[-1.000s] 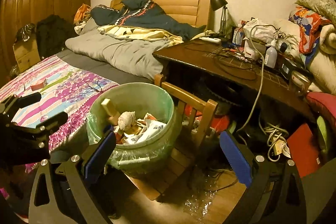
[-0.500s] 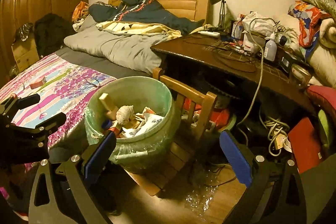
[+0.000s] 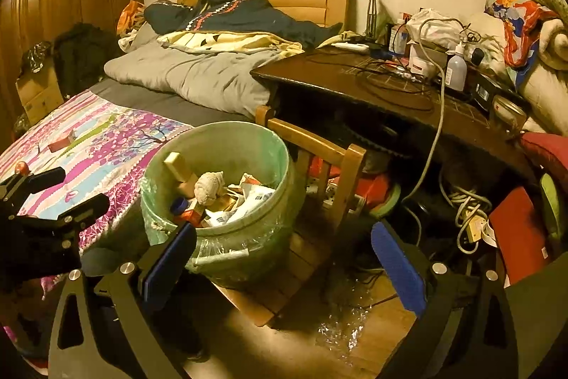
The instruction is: Collect trash
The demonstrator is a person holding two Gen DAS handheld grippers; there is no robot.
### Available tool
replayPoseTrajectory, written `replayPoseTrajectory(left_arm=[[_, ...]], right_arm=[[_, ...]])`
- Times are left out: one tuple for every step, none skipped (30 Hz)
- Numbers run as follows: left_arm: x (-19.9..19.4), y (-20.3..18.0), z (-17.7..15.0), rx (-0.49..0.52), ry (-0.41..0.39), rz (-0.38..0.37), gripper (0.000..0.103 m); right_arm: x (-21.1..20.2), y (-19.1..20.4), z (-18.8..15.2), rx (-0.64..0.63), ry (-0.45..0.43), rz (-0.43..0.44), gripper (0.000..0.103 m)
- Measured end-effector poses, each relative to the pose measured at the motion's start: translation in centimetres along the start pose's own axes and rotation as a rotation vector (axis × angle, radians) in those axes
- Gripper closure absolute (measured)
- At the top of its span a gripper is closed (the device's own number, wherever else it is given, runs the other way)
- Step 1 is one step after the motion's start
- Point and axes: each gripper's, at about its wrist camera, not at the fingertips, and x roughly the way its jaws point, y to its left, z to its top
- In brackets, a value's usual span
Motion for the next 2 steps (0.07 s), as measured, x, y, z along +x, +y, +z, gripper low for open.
replayPoseTrajectory(left_arm=[[-0.05, 0.20, 0.08, -0.008, -0.005, 0.014, 0.006], [-0.07, 0.30, 0.11, -0.012, -0.007, 0.018, 0.006]], right_arm=[[0.06, 0.03, -0.05, -0.002, 0.002, 0.002, 0.005], [0.18, 0.08, -0.11, -0.006, 0.004, 0.005, 0.005]])
